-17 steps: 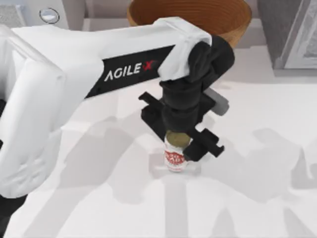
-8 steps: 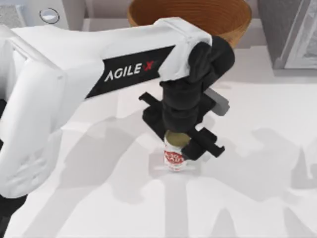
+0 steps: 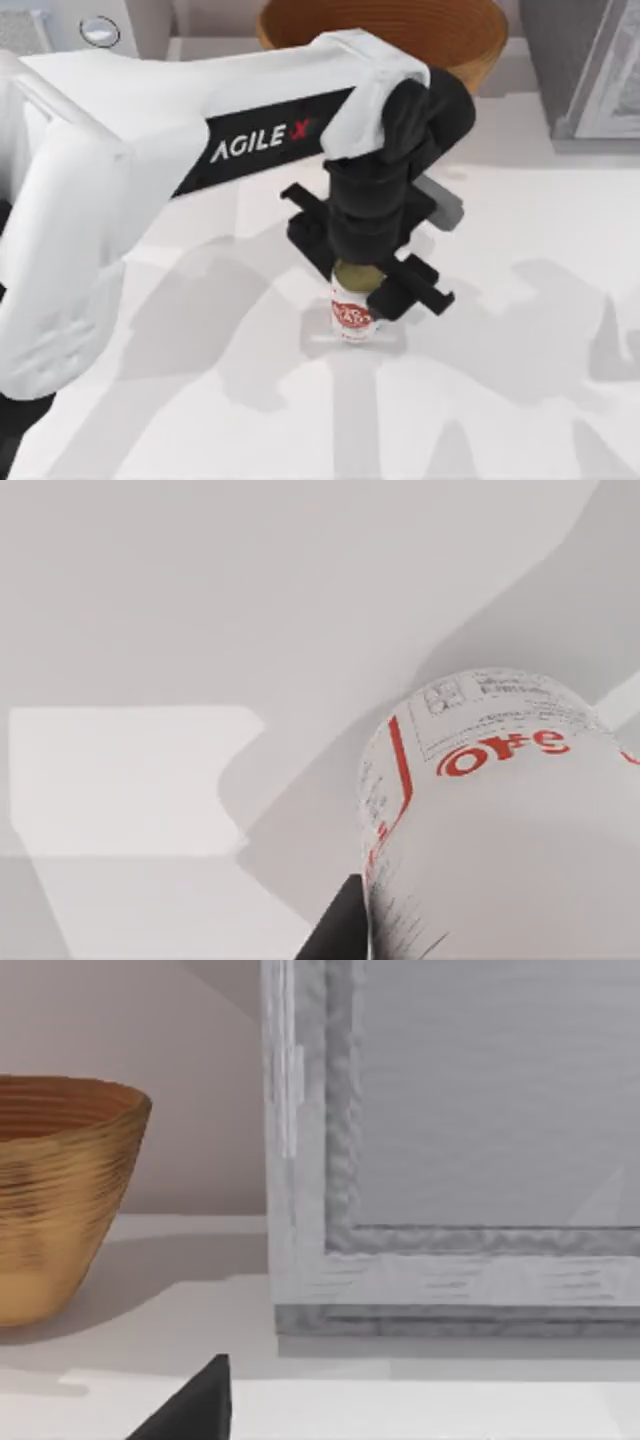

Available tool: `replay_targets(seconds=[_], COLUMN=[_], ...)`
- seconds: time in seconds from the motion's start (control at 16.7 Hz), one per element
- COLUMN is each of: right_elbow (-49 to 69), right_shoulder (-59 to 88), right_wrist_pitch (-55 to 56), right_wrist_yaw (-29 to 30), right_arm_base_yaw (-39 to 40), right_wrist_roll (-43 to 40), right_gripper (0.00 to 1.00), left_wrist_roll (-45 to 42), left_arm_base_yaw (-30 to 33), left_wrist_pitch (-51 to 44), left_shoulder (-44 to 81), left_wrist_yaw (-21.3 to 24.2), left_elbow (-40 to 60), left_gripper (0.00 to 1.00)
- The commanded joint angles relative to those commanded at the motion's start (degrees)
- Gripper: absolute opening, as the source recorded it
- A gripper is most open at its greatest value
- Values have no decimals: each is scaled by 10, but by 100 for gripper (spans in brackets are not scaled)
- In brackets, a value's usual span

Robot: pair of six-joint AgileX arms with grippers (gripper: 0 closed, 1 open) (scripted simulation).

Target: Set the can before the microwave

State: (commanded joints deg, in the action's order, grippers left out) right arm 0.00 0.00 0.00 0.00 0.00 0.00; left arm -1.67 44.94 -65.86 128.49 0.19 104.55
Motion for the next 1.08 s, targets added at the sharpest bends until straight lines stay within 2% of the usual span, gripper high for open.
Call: replay_targets(seconds=[0.3,0.66,0.84,1.08], right_elbow=[0,0,0,0], right_shoulder=[0,0,0,0], right_wrist_pitch=[0,0,0,0], right_wrist_yaw=[0,0,0,0], right_arm_base_yaw=[0,0,0,0], right_wrist_roll=[0,0,0,0], right_gripper=[100,100,100,100], left_wrist_roll=[0,-1,0,2], left_arm_base_yaw=[1,-7,-55,-165], left_wrist_pitch=[-69,-72,-71,-70], left_shoulder=[-10,-9,-15,-27], left_wrist_yaw=[0,-1,-1,-1], left_elbow=[57,59,53,40], left_gripper=[0,0,0,0])
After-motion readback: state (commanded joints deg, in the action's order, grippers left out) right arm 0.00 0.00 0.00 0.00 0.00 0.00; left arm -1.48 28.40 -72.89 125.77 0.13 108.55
